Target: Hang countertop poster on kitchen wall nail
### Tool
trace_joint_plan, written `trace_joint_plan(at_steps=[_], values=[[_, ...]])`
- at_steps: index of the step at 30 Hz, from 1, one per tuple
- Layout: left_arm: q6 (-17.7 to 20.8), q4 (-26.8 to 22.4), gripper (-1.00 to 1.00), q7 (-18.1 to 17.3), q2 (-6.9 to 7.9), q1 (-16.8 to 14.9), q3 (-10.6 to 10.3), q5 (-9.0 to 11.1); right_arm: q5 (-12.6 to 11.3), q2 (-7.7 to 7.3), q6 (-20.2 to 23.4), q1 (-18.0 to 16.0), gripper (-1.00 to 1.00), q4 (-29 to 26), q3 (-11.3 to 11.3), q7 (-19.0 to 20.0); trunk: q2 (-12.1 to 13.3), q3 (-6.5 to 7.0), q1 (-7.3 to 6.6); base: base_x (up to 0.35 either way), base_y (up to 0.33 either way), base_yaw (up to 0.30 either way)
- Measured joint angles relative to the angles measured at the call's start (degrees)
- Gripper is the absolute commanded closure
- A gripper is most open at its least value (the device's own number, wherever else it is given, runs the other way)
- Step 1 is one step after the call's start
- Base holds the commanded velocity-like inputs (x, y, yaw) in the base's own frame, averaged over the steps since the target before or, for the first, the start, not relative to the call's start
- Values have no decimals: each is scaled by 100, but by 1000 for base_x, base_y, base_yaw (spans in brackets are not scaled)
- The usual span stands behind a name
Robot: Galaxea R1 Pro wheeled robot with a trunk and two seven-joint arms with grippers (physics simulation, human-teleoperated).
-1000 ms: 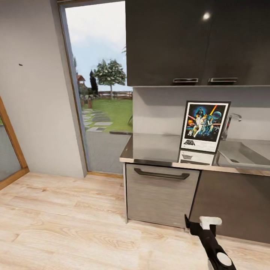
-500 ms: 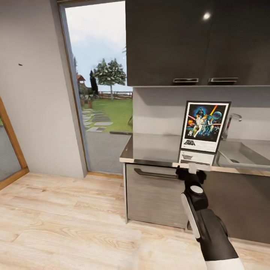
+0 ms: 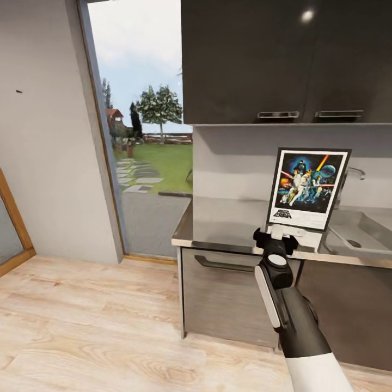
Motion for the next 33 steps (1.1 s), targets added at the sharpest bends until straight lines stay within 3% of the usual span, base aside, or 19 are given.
trace_joint_plan(at_steps=[8, 10, 18, 20, 21, 22, 25, 33], values=[[-3, -4, -100, 0, 5, 0, 0, 0, 8, 4, 1, -11, -100, 70, 0, -350, 0, 0, 0, 333, 0, 0], [0, -4, -100, 0, 11, 0, 0, 0, 9, 4, -2, -17, -100, 141, 1, -694, 0, 0, 0, 335, 0, 0], [0, -4, -100, 0, 17, 0, 0, 0, 3, 4, -14, -82, -100, 273, 1, -1385, 0, 0, 0, 335, 0, 0], [1, -4, -100, 0, 17, 0, 1, -1, -3, 65, -28, -159, -100, 436, 7, -2033, 0, 0, 0, 335, 0, 0], [0, -4, -100, 0, 19, 0, 1, 0, -4, 83, -32, -178, -100, 474, 8, -2164, 0, 0, 0, 295, 0, 0], [-3, -2, -100, 0, 24, 0, 5, 0, -6, 144, -50, -255, -100, 618, 9, -2737, 0, 0, 0, 249, 0, 0], [-4, -3, -100, 0, 26, 0, 9, -1, -12, 157, -59, -293, -100, 653, 10, -2993, 0, 0, 2, 127, 0, 0], [-2, -4, -100, -3, 26, 0, 16, -1, -204, 163, -58, -327, -100, 672, 9, -3111, 0, 0, 1, 168, 35, 0]])
